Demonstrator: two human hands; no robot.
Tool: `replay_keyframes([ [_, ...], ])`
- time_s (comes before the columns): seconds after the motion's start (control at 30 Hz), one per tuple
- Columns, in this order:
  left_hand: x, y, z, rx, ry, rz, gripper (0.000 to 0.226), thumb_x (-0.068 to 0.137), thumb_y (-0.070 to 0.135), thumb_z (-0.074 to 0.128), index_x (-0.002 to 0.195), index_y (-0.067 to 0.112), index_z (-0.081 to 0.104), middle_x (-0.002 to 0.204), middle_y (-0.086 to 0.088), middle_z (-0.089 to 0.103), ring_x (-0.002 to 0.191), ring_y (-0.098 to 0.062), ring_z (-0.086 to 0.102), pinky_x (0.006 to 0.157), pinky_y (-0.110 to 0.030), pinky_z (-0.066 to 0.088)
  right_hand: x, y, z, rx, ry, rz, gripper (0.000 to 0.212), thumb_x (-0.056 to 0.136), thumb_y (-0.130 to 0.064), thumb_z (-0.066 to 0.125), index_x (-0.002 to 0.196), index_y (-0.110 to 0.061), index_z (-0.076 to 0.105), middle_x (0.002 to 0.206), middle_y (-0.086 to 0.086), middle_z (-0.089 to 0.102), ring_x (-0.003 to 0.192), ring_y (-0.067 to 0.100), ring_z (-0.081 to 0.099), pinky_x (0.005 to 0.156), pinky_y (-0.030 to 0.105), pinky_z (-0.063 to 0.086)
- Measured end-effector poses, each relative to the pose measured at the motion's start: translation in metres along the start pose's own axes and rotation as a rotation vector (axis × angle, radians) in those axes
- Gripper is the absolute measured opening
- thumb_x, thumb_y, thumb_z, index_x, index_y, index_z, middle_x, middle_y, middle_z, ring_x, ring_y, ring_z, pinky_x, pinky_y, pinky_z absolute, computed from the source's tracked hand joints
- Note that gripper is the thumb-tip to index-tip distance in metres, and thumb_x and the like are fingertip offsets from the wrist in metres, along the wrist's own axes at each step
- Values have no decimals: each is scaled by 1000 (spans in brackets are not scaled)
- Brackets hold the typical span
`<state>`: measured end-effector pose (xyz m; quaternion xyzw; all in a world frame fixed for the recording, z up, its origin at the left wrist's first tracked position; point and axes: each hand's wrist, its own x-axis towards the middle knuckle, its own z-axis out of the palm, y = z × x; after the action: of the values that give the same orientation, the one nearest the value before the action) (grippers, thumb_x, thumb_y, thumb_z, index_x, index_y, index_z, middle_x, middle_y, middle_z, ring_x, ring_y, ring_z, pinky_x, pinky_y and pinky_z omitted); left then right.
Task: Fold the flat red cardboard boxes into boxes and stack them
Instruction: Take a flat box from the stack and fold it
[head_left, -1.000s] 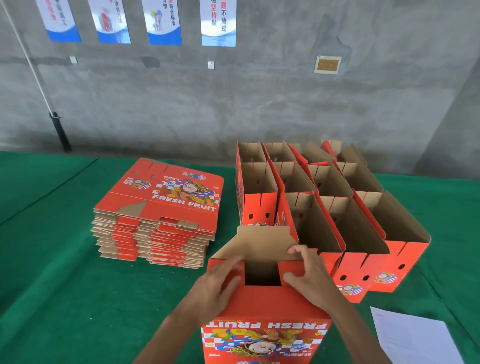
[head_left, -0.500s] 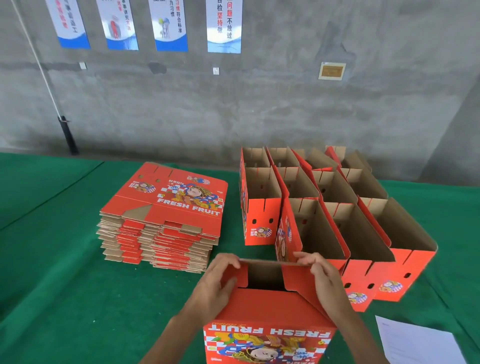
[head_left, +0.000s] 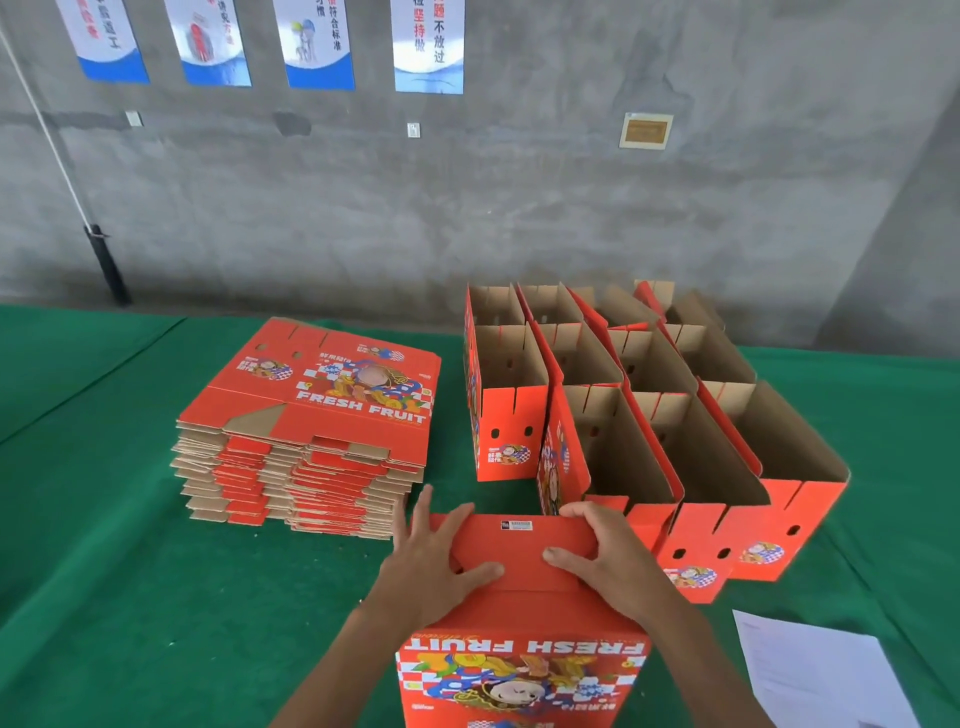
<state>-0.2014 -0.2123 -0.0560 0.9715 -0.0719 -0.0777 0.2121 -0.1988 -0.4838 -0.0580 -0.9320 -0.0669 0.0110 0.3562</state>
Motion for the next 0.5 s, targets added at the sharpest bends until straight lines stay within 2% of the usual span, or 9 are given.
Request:
replay_keyframes([
  [0.07,3,5,2,11,9,-75,99,76,89,55,157,51,13,170,3,-5,155,-35,10,113,-57,41,1,-3,1,-145,10,-27,65,83,-73,64,137,-42,45,132,-19,47,124,2,44,102,29,44],
  [0.13,6,9,7,72,47,-110,98,76,87,58,157,50,16,165,-1,11,145,-32,32,107,-51,47,3,-7,3,-274,38,-52,62,87,-68,63,138,-38,44,133,-16,48,126,6,42,102,30,43],
  [0.23,7,9,11,143,93,-111,90,80,87,53,155,48,21,158,0,21,137,-30,42,99,-47,52,4,-10,4,-337,42,-35,62,88,-66,65,138,-36,45,134,-14,49,126,8,41,103,30,42],
  [0.33,5,5,10,74,130,-104,66,96,76,33,152,42,30,156,1,27,136,-30,43,99,-51,53,0,-12,0,-103,75,37,56,89,-72,58,129,-33,55,126,-15,53,120,5,49,100,31,45],
  [0.4,2,2,11,18,143,-115,58,101,69,24,147,36,36,157,2,29,135,-31,45,98,-53,53,0,-10,-3,187,189,131,60,96,-76,37,108,-24,66,107,-8,66,109,13,63,93,36,51],
  [0.47,0,-2,10,-5,156,-127,54,102,68,25,143,35,38,157,2,30,133,-32,48,98,-53,53,2,-5,-9,360,221,358,76,100,-73,17,96,-15,66,91,2,68,101,26,70,94,43,53],
  [0.5,-2,-6,9,-26,167,-135,53,102,68,25,141,35,40,155,3,32,130,-32,51,97,-53,53,1,0,-12,414,157,509,79,99,-74,14,94,-14,64,91,5,69,98,30,71,93,46,56],
])
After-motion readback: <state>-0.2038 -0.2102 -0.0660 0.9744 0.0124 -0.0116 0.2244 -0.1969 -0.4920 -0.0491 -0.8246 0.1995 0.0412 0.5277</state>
